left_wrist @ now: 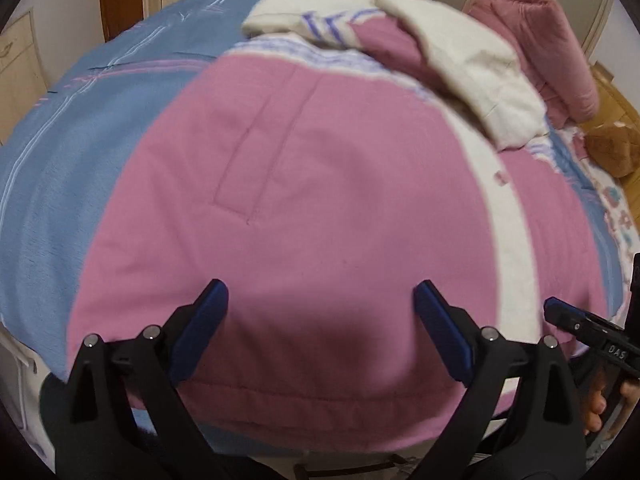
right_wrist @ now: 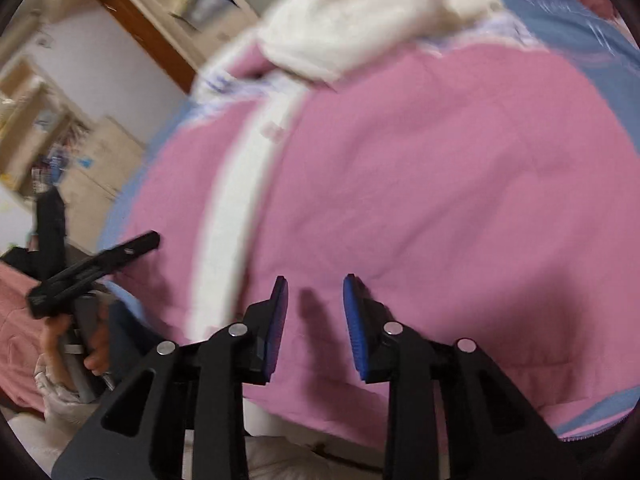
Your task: Fold large clothes
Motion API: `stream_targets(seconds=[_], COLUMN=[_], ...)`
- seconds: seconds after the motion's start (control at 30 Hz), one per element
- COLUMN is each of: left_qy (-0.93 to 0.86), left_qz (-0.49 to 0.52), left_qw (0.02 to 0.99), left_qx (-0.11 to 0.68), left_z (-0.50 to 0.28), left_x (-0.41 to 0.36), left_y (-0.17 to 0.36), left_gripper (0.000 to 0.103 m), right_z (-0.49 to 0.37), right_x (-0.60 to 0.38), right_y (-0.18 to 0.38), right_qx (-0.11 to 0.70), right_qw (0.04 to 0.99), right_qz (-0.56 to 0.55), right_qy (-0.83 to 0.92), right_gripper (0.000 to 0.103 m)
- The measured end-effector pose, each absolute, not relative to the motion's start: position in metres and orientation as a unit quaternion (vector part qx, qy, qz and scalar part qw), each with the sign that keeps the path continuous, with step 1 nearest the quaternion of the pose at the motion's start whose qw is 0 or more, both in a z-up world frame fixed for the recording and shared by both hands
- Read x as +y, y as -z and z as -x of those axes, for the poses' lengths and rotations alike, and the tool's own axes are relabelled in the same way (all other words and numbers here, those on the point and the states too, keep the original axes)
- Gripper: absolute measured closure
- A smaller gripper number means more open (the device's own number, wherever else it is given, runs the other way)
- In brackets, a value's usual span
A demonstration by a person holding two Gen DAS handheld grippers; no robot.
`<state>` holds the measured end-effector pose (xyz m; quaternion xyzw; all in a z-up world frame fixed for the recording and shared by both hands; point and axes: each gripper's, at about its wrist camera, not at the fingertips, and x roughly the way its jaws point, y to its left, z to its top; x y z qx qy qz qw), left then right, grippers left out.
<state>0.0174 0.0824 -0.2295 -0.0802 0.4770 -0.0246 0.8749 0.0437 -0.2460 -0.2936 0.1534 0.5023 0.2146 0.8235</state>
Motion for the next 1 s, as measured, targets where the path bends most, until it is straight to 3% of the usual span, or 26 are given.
stream_targets(seconds=[0.2, 0.3, 0.53, 0.77, 1.0], left_qy=[0.033, 0.002, -0.035, -0.025, 0.001], left_qz=[0.087, 0.095, 0.142, 0.123, 0.131], left_qw=[0.891, 0.900, 0.876, 0.863, 0.864], left_qx=[0.444, 0.425, 0.459, 0.489, 0.486], left_z=[0.000, 0.005, -0.007, -0.009, -0.006], left_x=[0.091, 0.109, 0.145, 0.133, 0.137], left_y=[0.199, 0.185, 0.206, 0.234, 0.238], left_gripper=[0.007, 0.007, 0.007, 0.006, 0.006], right_z=[-0.036, -0.052, -0.146, -0.251, -0.335], right_x=[-0.270, -0.251, -0.075, 0.068, 0.077], right_y=[0.282, 0.254, 0.199, 0.248, 0.272], right_qx=[0.482, 0.457, 0.436, 0.492, 0.489], right_qw=[0.816, 0.831, 0.814, 0.790, 0.821], right_qz=[-0.207, -0.173, -0.024, 0.101, 0.060], right_qy=[-0.242, -0.266, -0.382, -0.351, -0.288], right_gripper=[0.073, 0.073, 0.068, 0.068, 0.070])
